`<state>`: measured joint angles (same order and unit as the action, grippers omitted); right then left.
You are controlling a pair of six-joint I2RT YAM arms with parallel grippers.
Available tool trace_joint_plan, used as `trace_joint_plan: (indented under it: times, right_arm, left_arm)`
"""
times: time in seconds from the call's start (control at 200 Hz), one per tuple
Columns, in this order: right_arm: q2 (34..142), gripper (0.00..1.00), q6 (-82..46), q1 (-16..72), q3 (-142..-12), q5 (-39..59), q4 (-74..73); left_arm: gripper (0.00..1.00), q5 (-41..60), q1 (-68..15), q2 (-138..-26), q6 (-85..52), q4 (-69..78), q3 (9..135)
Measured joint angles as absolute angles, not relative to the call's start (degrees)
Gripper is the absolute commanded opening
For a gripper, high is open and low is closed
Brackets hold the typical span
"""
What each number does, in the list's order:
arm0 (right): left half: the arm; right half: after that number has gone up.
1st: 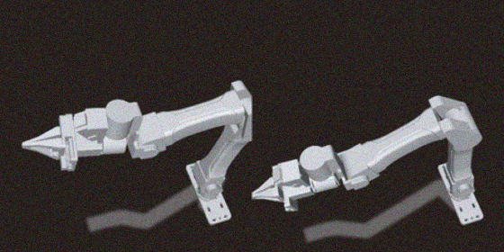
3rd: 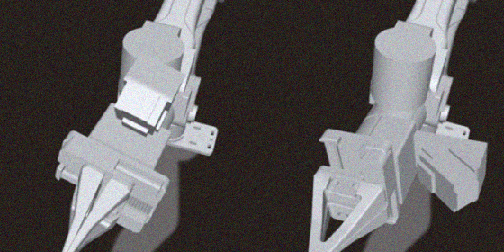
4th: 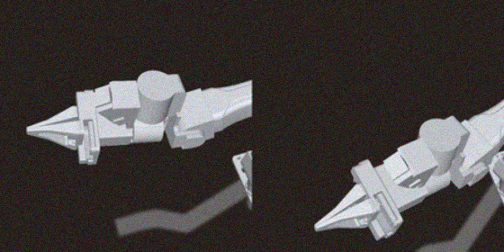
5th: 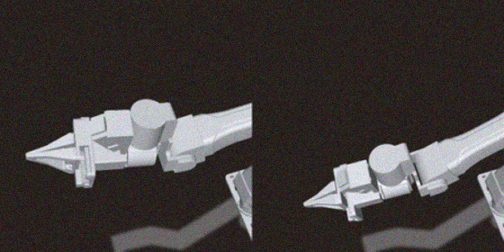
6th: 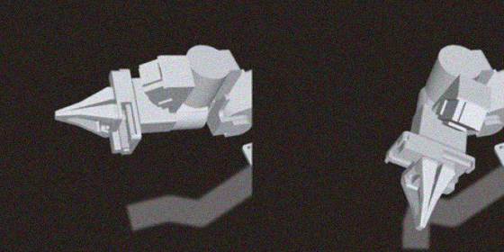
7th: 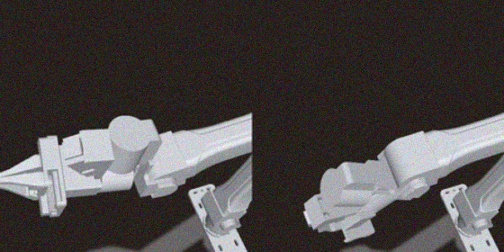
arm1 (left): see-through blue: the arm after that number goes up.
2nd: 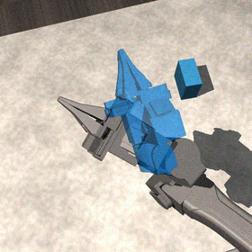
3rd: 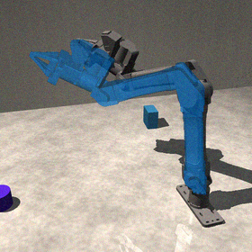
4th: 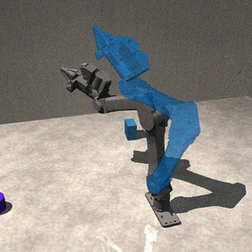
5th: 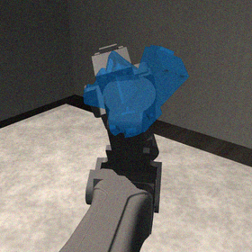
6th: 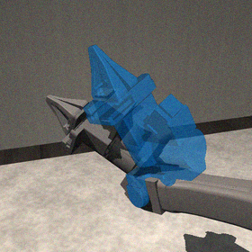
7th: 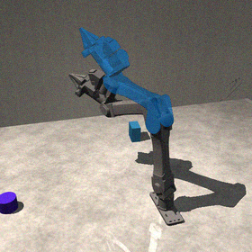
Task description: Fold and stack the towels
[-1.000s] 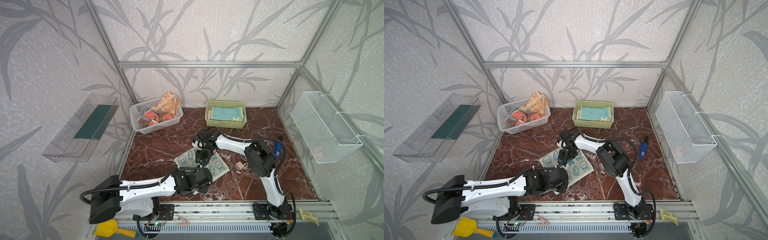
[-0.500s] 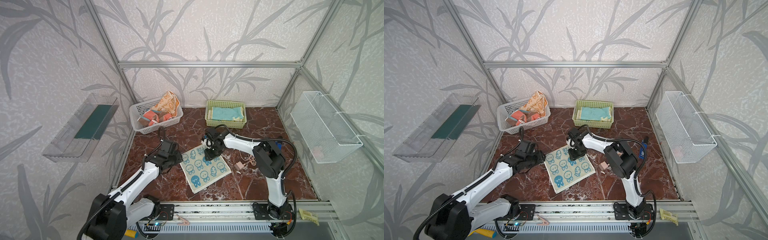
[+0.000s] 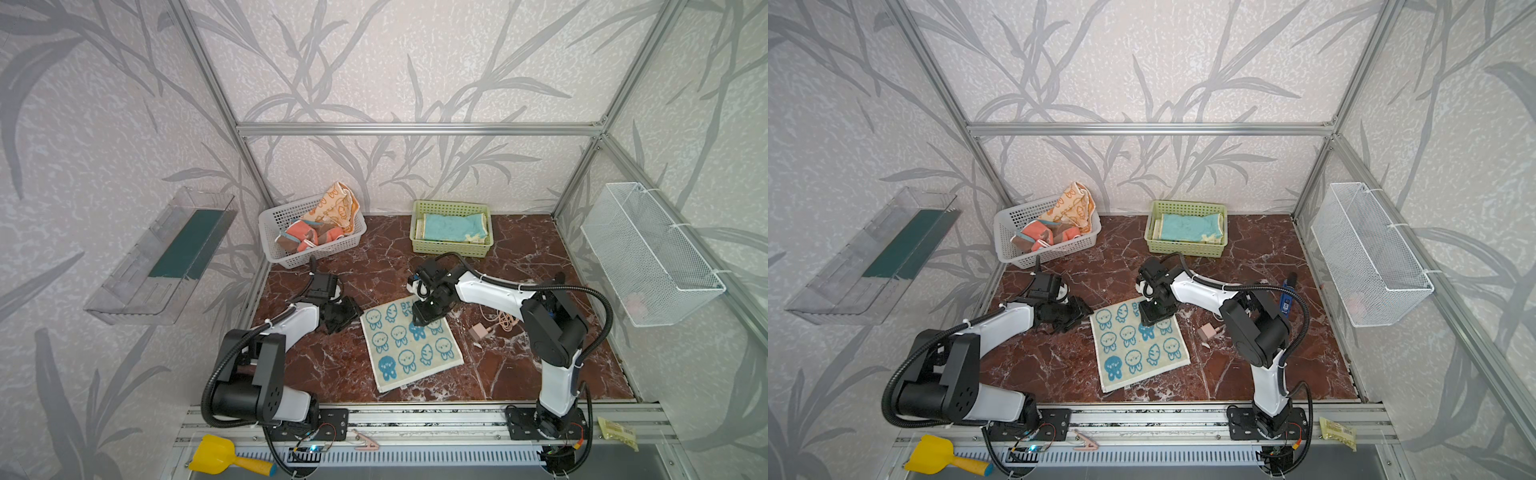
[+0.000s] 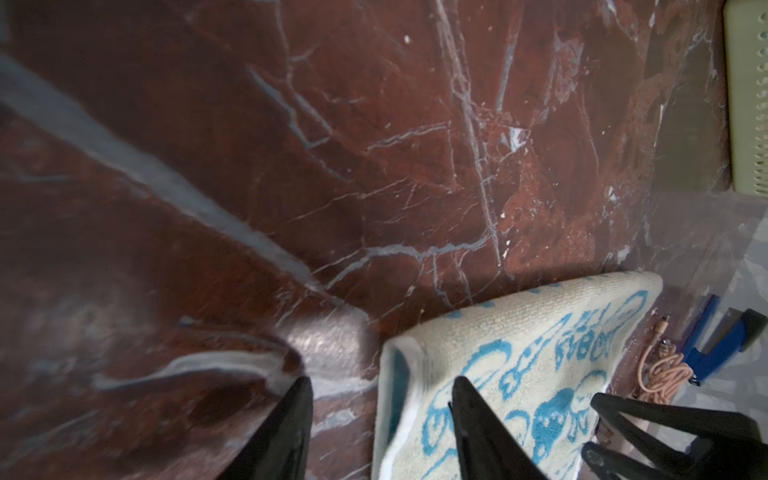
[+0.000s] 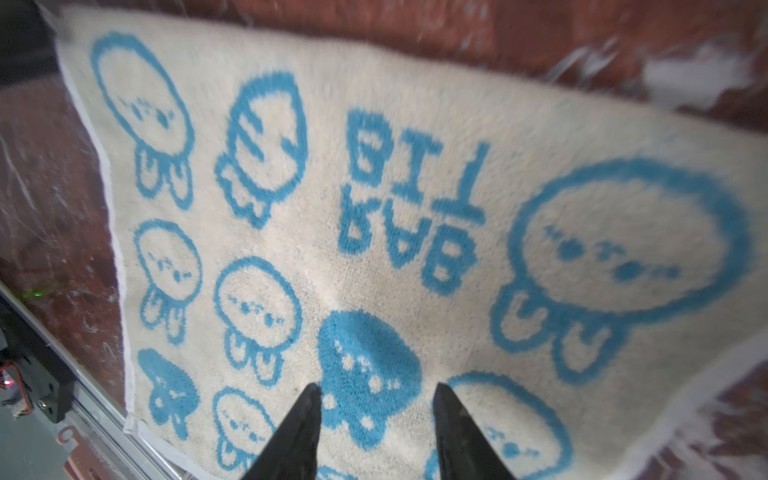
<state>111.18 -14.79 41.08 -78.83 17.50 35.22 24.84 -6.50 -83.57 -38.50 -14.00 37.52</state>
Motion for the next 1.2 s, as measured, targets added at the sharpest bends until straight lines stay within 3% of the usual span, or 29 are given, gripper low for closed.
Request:
trace_joint_plan:
  times: [0.195,0.405,0.56,0.68,0.75,0.835,0.905,1.07,1.2]
  right_arm:
    - [111.46,0.52,-14.76,34.17,-83.85,16.84,34.89]
    - [115.77,0.53,-14.83,30.04,-86.80,15.86,34.00]
    - [119.98,0.53,-14.85,29.93,-87.55,15.33,33.71]
    - [121.75,0.52,-14.85,29.82,-88.99,15.14,33.36]
    - [122.26,0.46,-14.98,29.65,-89.41,15.40,32.82]
    - [122.61,0.23,-15.11,29.63,-89.38,15.97,32.25]
    - [122.61,0.12,-15.46,29.63,-89.06,16.27,31.64]
    - [122.41,0.01,-14.92,29.43,-88.60,16.05,30.96]
    - [120.92,0.00,-13.85,29.15,-88.53,16.56,29.61]
  left_arm:
    - [0.53,28.38,-6.46,-87.64,-38.35,-10.76,39.86]
    - [0.25,29.32,-6.33,-90.37,-36.77,-10.41,41.47]
    - [0.13,30.11,-6.31,-92.25,-35.24,-10.33,42.98]
    - [0.10,30.13,-6.31,-93.01,-34.11,-10.41,44.31]
    - [0.06,30.09,-6.28,-93.21,-33.45,-10.83,45.36]
    - [0.01,29.98,-6.24,-93.36,-32.69,-11.57,46.81]
    - [0.00,29.85,-6.17,-93.36,-31.94,-12.08,47.88]
    - [0.00,29.89,-5.78,-93.45,-30.17,-13.47,51.40]
    - [0.00,30.35,-5.19,-93.67,-28.34,-15.31,56.51]
